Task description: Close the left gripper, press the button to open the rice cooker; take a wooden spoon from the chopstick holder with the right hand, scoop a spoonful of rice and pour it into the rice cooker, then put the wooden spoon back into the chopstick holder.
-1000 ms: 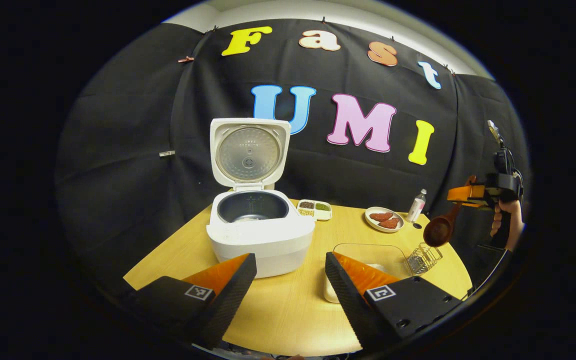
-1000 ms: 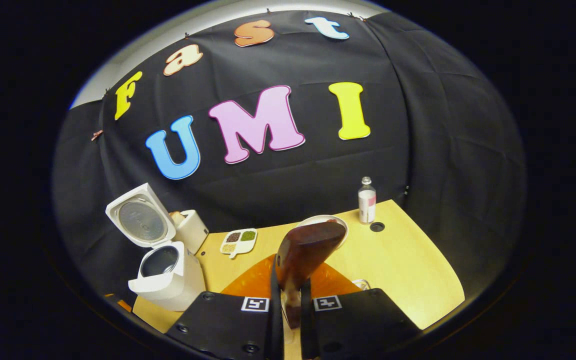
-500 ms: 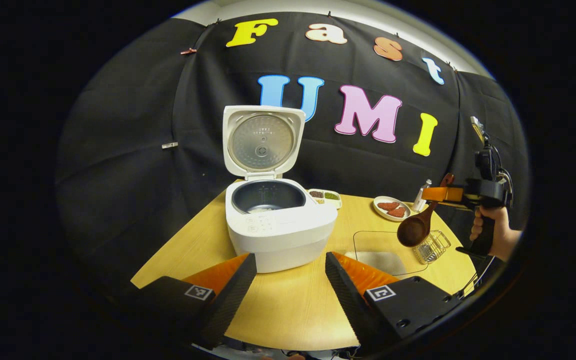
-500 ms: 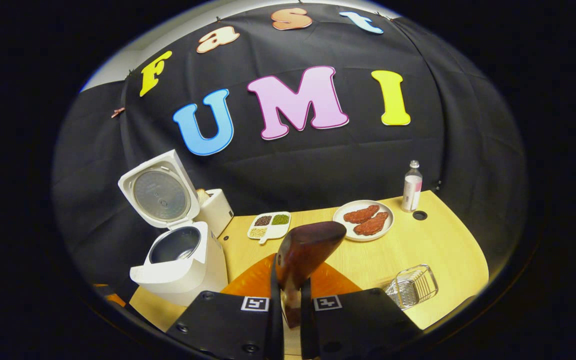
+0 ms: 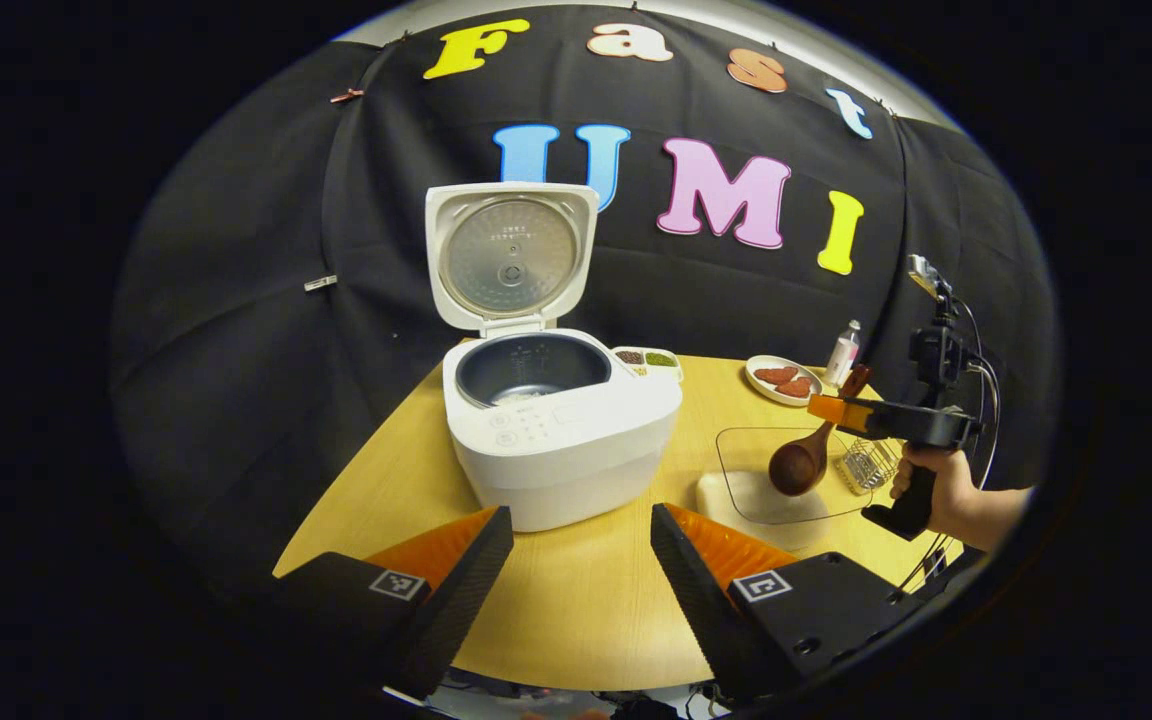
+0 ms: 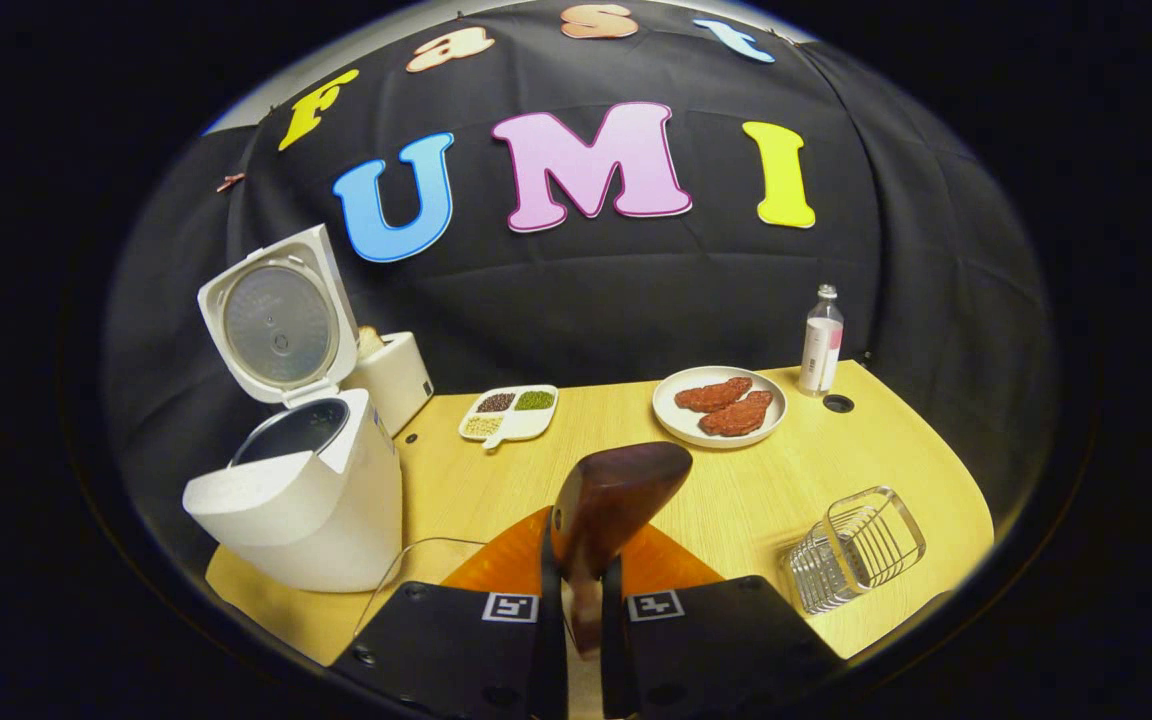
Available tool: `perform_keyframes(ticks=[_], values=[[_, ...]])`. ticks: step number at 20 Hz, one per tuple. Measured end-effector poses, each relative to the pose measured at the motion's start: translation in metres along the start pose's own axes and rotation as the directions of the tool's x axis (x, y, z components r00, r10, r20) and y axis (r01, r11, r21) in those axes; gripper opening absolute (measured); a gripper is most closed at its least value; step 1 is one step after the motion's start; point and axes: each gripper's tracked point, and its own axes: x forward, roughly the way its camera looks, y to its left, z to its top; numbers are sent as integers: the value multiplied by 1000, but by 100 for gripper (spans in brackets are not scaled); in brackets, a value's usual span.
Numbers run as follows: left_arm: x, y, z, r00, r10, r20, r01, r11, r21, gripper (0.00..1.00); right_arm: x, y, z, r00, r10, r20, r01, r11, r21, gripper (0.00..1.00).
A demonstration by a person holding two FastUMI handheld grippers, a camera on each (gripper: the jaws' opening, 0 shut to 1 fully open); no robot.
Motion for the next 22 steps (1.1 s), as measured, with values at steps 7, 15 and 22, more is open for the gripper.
perform_keyframes(ticks=[7, 15, 22], values=[[8, -12, -2, 999, -40, -4, 40, 999, -34, 96, -12, 39, -27, 996, 66, -55, -63, 996, 59, 18], [2, -5, -7, 1000, -20, 7, 21, 995, -93, 96, -31, 55, -44, 980, 91, -178, -25, 938, 345, 18], [-3, 4, 3, 999, 3, 48, 2, 995, -103, 96, -42, 51, -40, 963, 137, -233, 11, 842, 539, 18]])
